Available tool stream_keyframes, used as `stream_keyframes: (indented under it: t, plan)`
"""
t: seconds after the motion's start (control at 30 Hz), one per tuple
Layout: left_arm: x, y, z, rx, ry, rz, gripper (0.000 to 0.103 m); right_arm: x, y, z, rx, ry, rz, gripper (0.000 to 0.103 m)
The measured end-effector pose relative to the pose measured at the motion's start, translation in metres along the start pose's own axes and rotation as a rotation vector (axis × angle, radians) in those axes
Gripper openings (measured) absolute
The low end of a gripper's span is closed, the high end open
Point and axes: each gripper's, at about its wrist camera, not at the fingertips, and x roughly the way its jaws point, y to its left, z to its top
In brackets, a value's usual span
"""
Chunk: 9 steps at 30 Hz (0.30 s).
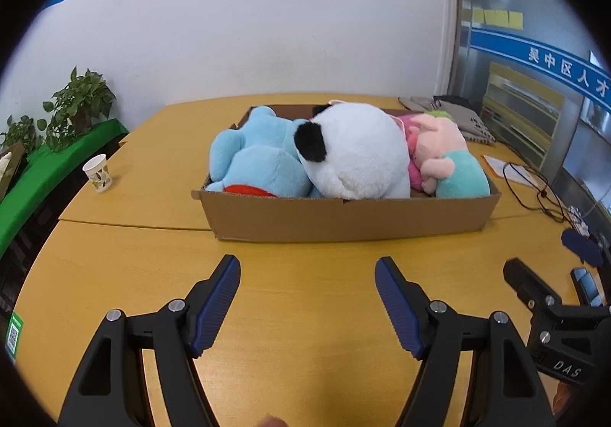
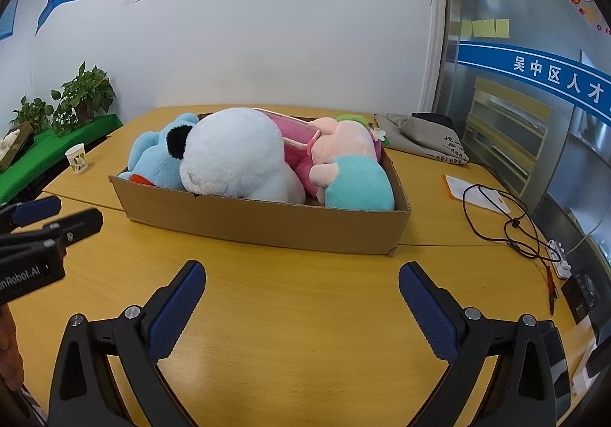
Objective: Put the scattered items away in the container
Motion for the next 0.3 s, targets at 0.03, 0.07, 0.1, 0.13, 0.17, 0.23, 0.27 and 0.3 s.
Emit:
stream_keyframes:
  t: [0.03,0.07,0.1,0.13,0.17,0.23,0.27,0.3]
  plan:
    - [0.0001,-0.0016,-0.0013,0.009,0.005,-0.01,0.073,-0.0009,0.0002,0.0003,0.0,-0.003,-0.001,0.103]
    - [-0.0003,-0.0028,-0.0028,0.012,0.009,-0.021,0.073,-0.0012,0.0002,0.0006,0.0,-0.004,-0.001,0.103]
    - [-0.0008,-0.0032,-0.0041,0.009,0.013,-0.031,0.073,-0.0013,0.0004,0.0008,-0.002,-0.003,-0.003,0.103]
    - [-0.0013,-0.0031,-0.0052,0.002,0.018,-0.035,0.073,-0.0016,0.0007,0.0007,-0.006,-0.003,-0.007,0.103]
    - [-0.0016,-0.0026,-0.0062,-0.003,0.024,-0.036,0.073,-0.0018,0.0008,0.0004,-0.009,-0.001,-0.007,0.103]
    - [-0.0029,-0.001,-0.0066,-0.01,0.024,-0.019,0.073,-0.002,-0.0002,-0.0006,-0.007,0.003,-0.011,0.103]
    - [-0.0037,-0.0001,-0.0064,-0.011,0.02,-0.012,0.073,-0.0019,-0.0005,-0.0009,-0.005,0.005,-0.01,0.103]
    - [-0.0044,0.0007,-0.0062,-0.012,0.015,-0.015,0.073,-0.0018,-0.001,-0.0011,-0.004,0.007,-0.008,0.103]
